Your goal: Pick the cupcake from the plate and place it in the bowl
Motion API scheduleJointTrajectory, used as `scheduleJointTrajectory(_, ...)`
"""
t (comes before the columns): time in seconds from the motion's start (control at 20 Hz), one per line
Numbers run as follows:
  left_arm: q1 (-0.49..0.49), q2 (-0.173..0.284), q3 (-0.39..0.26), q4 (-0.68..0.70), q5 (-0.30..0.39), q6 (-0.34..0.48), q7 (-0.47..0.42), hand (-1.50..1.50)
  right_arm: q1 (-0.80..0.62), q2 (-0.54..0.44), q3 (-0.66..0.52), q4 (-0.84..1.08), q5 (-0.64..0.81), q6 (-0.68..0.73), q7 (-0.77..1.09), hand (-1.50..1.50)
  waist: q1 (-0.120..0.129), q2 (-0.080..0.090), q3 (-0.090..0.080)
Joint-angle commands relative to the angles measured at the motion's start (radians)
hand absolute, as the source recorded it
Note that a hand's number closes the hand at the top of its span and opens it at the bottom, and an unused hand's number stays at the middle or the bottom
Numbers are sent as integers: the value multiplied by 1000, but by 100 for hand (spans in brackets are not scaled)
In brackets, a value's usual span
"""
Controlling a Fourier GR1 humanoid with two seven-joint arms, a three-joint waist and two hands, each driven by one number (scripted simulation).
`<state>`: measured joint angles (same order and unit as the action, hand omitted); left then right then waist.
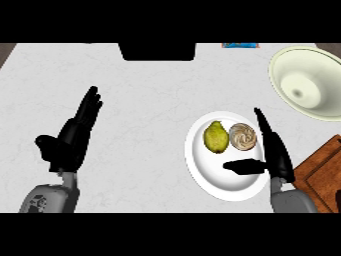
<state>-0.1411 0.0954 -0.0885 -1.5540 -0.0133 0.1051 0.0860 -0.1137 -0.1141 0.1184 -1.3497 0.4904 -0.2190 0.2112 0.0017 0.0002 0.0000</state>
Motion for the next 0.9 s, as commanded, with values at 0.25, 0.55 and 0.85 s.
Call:
scheduleJointTrajectory(0.25,21,1,37,13,-3,-48,-35,0,-139,64,-36,263,42,-37,-94,-150,3,1,0)
scheduleJointTrajectory(0.55,5,-19,31,-3,8,-38,6,0,-109,-31,42,280,117,45,-227,150,3,1,0)
scheduleJointTrajectory(0.85,-29,-17,50,28,-3,-42,5,0,-158,53,25,320,104,23,-226,150,3,1,0)
